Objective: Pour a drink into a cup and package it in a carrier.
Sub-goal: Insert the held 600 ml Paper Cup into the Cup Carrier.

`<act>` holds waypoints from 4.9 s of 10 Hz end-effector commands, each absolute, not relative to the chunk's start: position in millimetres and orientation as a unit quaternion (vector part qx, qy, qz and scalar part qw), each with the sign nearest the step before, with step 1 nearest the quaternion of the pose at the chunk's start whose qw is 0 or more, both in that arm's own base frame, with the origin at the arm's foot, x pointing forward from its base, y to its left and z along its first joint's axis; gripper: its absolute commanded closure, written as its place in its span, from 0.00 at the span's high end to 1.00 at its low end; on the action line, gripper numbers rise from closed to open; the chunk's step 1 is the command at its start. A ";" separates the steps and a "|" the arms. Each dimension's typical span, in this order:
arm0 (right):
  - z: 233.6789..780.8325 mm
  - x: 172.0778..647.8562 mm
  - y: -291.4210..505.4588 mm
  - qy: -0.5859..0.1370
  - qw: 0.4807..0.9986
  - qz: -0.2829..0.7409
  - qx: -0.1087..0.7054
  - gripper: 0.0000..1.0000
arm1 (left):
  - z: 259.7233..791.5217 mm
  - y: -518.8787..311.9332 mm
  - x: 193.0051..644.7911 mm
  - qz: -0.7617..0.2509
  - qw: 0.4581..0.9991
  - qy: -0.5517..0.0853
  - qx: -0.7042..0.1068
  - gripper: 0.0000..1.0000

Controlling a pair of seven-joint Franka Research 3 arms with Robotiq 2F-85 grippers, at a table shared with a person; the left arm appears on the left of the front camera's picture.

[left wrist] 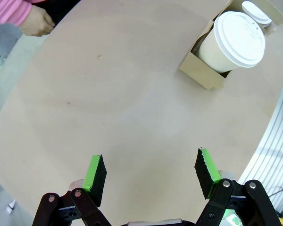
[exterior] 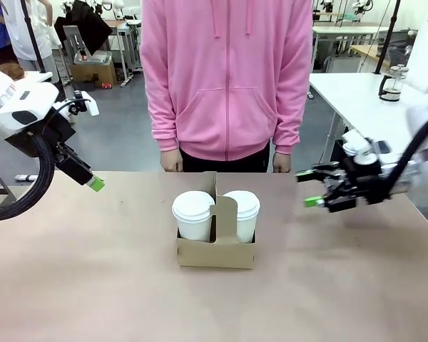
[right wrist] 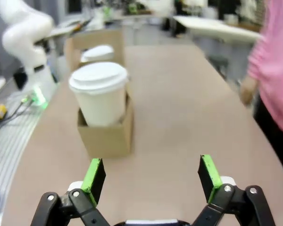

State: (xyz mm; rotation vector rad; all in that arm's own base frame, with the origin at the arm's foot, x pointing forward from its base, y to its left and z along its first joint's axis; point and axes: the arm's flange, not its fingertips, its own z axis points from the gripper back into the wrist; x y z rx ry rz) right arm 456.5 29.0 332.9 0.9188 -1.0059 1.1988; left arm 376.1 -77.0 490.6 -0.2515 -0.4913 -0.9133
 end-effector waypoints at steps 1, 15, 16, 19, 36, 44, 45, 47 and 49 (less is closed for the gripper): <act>360.9 431.3 -21.1 -0.392 0.712 0.444 0.377 1.00 | 491.3 -75.8 377.0 -0.437 0.862 -0.231 -0.115 0.94; 373.1 395.6 -109.7 -0.414 0.791 0.357 0.274 1.00 | 491.3 -75.8 377.0 -0.437 0.862 -0.231 -0.115 0.94; 373.1 395.6 -109.7 -0.414 0.791 0.357 0.274 1.00 | 491.3 -75.8 377.0 -0.437 0.862 -0.231 -0.115 0.94; 373.1 395.6 -109.7 -0.414 0.791 0.357 0.274 1.00 | 491.3 -75.8 377.0 -0.437 0.862 -0.231 -0.115 0.94; 373.1 395.6 -109.7 -0.414 0.791 0.357 0.274 1.00 | 491.3 -75.8 377.0 -0.437 0.862 -0.231 -0.115 0.94; 373.1 395.6 -109.7 -0.414 0.791 0.357 0.274 1.00 | 491.3 -75.8 377.0 -0.437 0.862 -0.231 -0.115 0.94; 373.1 395.6 -109.7 -0.414 0.791 0.357 0.274 1.00 | 491.3 -75.8 377.0 -0.437 0.862 -0.231 -0.115 0.94; 373.1 395.6 -109.7 -0.414 0.791 0.357 0.274 1.00 | 491.3 -75.8 377.0 -0.437 0.862 -0.231 -0.115 0.94; 373.1 395.6 -109.7 -0.414 0.791 0.357 0.274 1.00 | 491.3 -75.8 377.0 -0.437 0.862 -0.231 -0.115 0.94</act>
